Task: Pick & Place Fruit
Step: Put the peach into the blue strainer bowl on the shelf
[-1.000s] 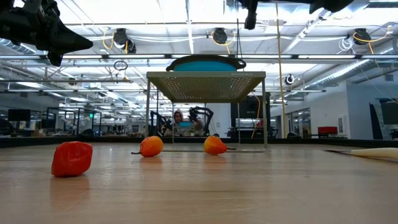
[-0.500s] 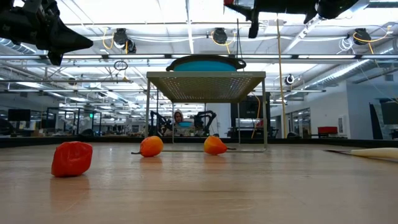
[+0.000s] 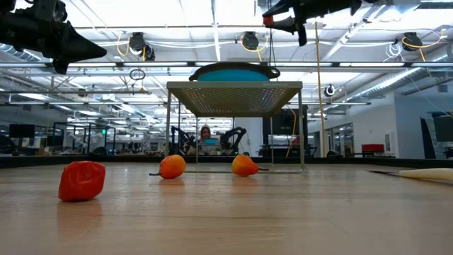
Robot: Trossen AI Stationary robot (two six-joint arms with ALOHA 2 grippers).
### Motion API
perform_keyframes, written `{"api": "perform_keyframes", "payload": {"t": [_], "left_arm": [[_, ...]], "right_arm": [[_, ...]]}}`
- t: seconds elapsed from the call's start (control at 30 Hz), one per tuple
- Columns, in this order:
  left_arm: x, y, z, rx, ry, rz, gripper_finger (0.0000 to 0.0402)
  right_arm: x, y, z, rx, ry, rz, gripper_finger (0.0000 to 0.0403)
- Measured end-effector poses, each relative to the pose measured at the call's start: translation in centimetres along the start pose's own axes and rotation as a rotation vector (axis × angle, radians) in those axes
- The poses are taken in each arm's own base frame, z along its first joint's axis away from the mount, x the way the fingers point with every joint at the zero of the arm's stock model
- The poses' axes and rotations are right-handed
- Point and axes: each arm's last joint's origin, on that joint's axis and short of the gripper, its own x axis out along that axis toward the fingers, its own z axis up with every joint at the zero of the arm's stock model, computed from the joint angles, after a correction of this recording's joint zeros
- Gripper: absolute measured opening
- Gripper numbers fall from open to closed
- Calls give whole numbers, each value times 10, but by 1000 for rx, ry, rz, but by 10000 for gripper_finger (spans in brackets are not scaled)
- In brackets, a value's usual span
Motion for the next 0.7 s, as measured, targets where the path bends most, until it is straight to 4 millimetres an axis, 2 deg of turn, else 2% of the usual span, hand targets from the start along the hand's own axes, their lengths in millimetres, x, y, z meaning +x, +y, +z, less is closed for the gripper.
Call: {"api": "perform_keyframes", "payload": {"t": [0.23,0.7], "left_arm": [[0,0,0,1,0,0,17],[0,1,0,-7,-5,25,17]], "right_arm": [[3,-5,10,-118,13,-40,125],[51,-22,-2,-179,241,-118,125]]}}
